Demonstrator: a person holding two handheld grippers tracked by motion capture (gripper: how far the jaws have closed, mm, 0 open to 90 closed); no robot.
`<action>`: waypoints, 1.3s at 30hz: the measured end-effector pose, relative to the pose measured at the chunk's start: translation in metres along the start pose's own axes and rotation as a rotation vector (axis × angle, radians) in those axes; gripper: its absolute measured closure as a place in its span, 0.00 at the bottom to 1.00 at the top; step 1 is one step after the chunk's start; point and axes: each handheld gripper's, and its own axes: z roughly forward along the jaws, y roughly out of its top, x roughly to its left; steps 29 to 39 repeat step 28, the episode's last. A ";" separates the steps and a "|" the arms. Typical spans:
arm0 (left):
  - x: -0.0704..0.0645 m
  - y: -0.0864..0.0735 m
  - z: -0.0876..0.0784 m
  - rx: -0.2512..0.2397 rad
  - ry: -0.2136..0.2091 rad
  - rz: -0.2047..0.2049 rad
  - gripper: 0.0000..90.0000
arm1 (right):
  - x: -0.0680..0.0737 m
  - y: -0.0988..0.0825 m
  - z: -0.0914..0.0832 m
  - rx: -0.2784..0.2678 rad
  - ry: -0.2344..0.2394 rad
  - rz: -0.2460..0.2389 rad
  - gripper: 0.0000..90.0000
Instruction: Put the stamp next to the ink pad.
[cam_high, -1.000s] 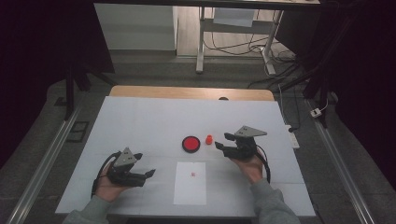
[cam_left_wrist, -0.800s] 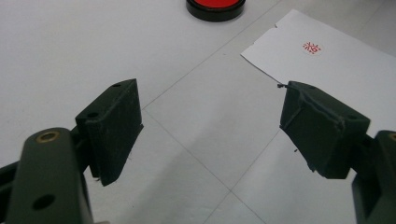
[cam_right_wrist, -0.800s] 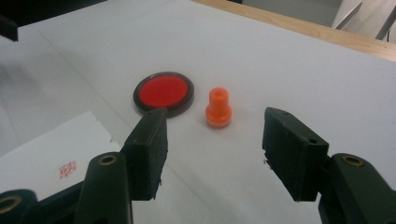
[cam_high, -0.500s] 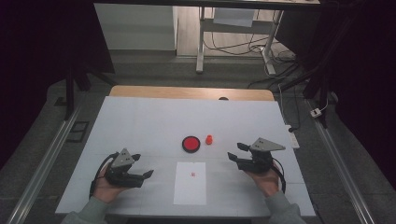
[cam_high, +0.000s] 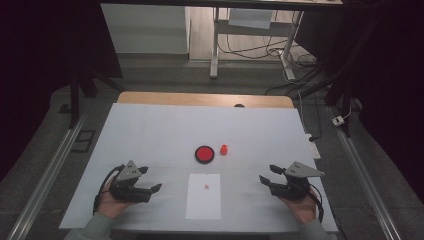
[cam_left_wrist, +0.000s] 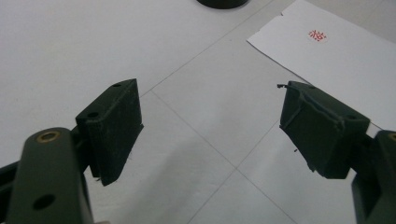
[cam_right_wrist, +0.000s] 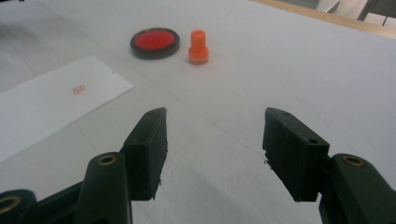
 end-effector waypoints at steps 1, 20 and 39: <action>0.000 0.000 0.000 0.002 -0.001 0.001 0.23 | 0.000 -0.003 -0.002 0.001 0.000 0.000 0.44; -0.001 -0.005 -0.002 0.011 -0.002 0.000 0.23 | 0.002 -0.010 -0.003 0.022 -0.006 -0.045 0.44; -0.001 -0.005 -0.001 0.011 -0.001 0.001 0.23 | 0.002 -0.009 -0.004 0.026 -0.008 -0.047 0.44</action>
